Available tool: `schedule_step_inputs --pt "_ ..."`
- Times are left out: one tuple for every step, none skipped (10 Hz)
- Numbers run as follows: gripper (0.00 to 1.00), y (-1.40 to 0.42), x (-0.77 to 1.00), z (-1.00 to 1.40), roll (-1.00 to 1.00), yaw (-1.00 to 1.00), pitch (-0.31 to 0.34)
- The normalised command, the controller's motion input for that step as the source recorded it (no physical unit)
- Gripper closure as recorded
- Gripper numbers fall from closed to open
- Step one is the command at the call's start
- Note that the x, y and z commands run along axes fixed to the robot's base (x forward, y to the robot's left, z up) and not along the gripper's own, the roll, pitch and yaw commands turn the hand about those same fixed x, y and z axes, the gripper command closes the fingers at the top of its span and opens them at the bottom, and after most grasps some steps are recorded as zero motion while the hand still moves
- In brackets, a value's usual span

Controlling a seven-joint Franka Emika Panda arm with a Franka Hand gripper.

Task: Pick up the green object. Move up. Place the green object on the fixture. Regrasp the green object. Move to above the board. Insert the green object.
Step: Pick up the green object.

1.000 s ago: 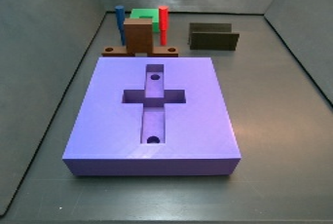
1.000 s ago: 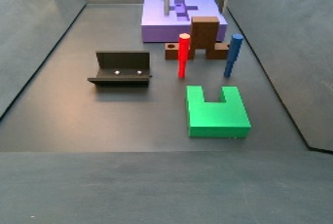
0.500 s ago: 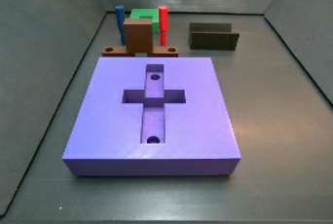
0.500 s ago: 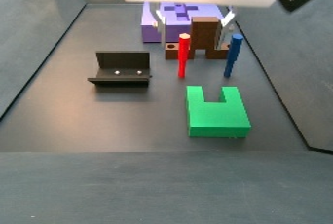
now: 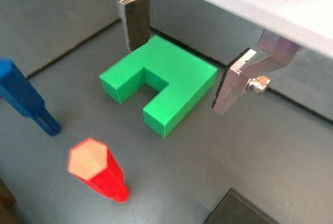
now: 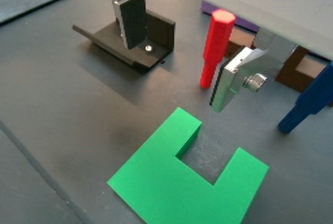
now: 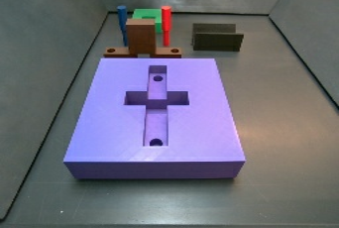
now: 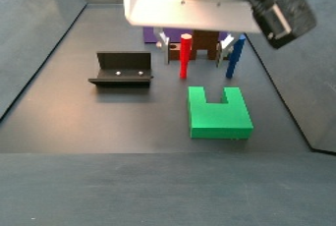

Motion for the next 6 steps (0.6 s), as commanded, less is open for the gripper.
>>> schedule_step_inputs --pt "0.0 -0.04 0.07 -0.88 -0.03 0.0 -0.19" --pt "0.0 -0.08 0.05 -0.89 -0.02 0.0 -0.187" --pt "0.0 -0.05 0.0 -0.87 0.0 0.0 -0.196" --pt "0.0 -0.01 0.0 -0.85 -0.04 0.0 -0.187" --pt "0.0 0.0 -0.01 -0.68 -0.13 0.0 -0.18" --pt "0.0 0.0 -0.05 -0.56 -0.19 0.0 -0.164"
